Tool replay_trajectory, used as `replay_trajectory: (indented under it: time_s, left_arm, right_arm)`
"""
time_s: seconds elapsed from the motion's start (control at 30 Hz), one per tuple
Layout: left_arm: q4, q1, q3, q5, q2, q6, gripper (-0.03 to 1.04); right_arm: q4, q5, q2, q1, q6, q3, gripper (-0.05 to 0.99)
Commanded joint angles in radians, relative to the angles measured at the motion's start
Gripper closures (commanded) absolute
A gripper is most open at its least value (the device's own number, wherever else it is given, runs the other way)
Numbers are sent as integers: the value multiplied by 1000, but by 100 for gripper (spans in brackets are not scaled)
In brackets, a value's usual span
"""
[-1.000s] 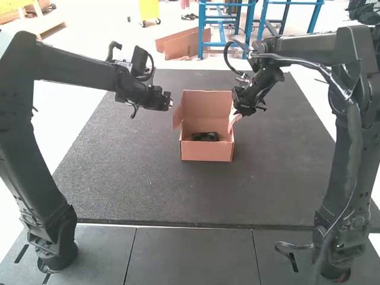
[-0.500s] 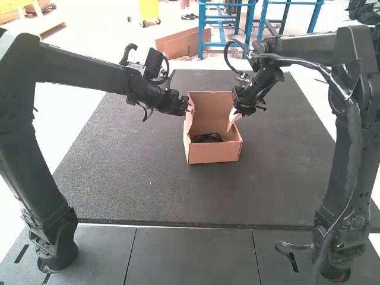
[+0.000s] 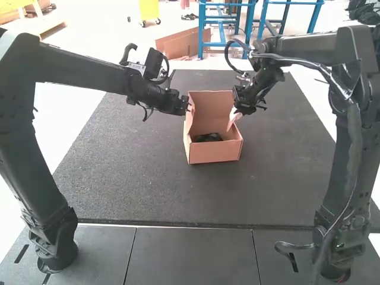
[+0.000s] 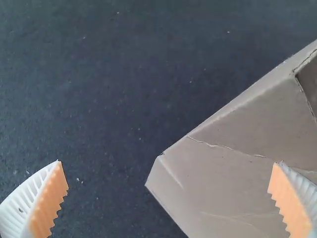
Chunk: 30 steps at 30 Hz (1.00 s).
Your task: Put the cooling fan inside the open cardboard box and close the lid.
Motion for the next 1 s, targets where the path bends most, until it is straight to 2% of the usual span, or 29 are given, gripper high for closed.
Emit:
replay_trajectory:
  time_s: [0.0,0.47,0.97]
  left_arm:
    - [10,-19,19,39,-1,5,4]
    - [-24,-18,14,39,-4,5,4]
    - [-42,-18,14,39,-13,5,4]
  right_arm:
    - [17,-6,-35,-20,-3,34,95]
    - [55,-3,-50,-42,-11,45,95]
    - [52,34,-78,-42,-28,65,95]
